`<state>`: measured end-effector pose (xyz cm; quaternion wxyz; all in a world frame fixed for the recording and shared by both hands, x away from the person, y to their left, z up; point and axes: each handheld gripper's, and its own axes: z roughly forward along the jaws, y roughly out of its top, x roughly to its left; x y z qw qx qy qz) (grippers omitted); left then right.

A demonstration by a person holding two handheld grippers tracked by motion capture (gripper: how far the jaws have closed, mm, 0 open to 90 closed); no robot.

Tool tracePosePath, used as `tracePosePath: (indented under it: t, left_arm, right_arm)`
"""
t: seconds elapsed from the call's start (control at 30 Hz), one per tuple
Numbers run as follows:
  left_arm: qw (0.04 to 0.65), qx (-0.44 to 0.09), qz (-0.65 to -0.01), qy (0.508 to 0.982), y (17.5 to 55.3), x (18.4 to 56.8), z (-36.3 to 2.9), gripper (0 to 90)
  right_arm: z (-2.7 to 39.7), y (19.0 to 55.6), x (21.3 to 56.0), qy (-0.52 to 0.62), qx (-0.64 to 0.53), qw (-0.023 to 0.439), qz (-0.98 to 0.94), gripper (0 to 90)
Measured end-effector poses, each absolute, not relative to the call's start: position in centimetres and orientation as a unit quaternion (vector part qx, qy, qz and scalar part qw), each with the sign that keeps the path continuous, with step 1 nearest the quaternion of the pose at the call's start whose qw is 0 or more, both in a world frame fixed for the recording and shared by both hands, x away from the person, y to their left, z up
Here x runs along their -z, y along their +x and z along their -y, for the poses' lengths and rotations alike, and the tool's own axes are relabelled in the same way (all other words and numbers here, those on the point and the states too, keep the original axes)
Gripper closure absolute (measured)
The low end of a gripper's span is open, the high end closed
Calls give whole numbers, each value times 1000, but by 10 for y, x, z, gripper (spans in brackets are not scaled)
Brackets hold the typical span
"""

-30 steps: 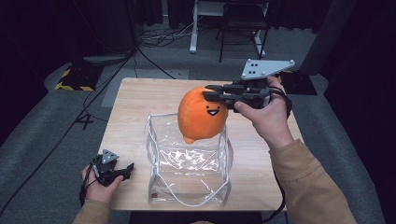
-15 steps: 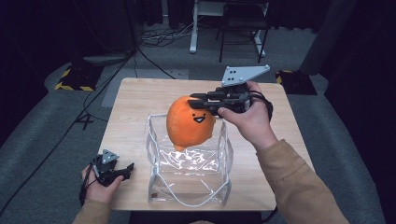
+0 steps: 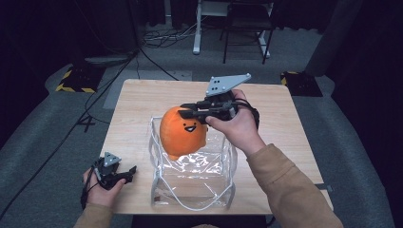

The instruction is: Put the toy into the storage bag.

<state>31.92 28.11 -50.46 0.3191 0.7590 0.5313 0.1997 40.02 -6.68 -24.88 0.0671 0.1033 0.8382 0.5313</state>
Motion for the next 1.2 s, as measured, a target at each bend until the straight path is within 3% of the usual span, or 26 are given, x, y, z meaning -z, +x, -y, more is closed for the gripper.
tracePosePath:
  t: [1.2]
  left_arm:
    - [319,-199,-528,761,319,504,-281,236]
  right_arm:
    - [30,408,318,115,-456,31,-882,767]
